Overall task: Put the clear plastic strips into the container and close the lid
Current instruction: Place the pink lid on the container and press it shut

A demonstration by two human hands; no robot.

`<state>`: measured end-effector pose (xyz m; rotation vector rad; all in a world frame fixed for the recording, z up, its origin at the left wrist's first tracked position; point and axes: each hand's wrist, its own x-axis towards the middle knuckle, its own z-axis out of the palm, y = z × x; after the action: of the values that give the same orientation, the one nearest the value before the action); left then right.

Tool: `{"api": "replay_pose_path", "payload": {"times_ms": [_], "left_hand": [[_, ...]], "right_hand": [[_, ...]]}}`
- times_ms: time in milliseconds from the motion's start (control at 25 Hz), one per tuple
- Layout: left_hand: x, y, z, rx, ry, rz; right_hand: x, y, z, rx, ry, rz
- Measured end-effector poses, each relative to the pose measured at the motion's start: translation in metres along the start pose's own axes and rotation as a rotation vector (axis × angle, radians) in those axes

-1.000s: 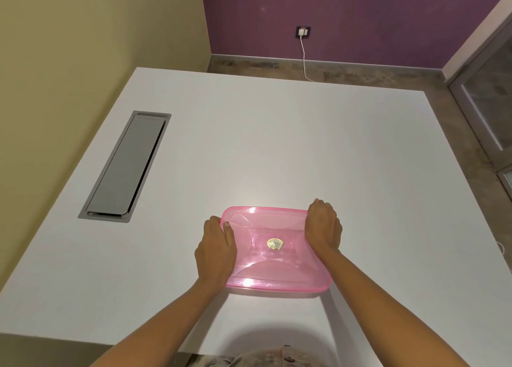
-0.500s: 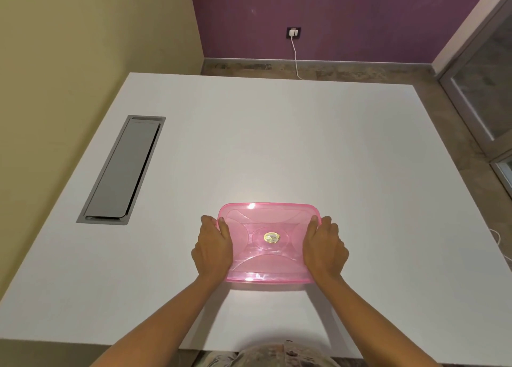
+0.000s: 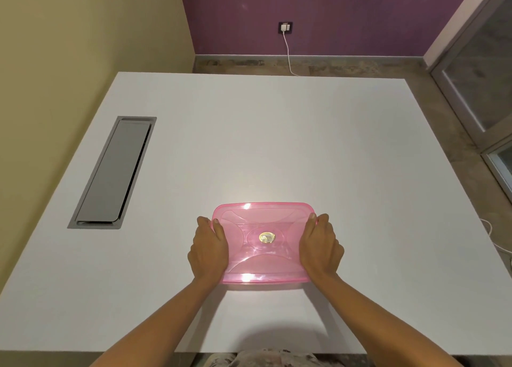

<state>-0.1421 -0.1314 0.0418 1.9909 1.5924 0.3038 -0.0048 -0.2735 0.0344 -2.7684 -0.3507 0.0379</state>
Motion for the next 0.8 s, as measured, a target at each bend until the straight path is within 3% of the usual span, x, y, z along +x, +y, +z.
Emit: {"api": "replay_pose_path", "payload": {"times_ms": [200,320,480,600,800], "left_hand": [[0.000,-0.001,0.000,-0.012,0.022,0.016],[0.000,-0.001,0.000,0.058,0.077,0.272],[0.009,-0.005,0.005,0.176,-0.082,0.589],[0.014,-0.009,0.007,0.192,-0.114,0.607],[0.013,-0.007,0.007,0.187,-0.138,0.586]], "right_hand": [[0.001,-0.001,0.001,-0.018,0.001,0.001],[0.002,-0.004,0.000,0.036,0.010,-0.032],[0.010,-0.003,0.000,-0.025,-0.052,-0.387],[0.016,0.000,0.002,-0.013,-0.163,-0.510],[0.016,0.001,0.005,-0.068,-0.133,-0.519]]}}
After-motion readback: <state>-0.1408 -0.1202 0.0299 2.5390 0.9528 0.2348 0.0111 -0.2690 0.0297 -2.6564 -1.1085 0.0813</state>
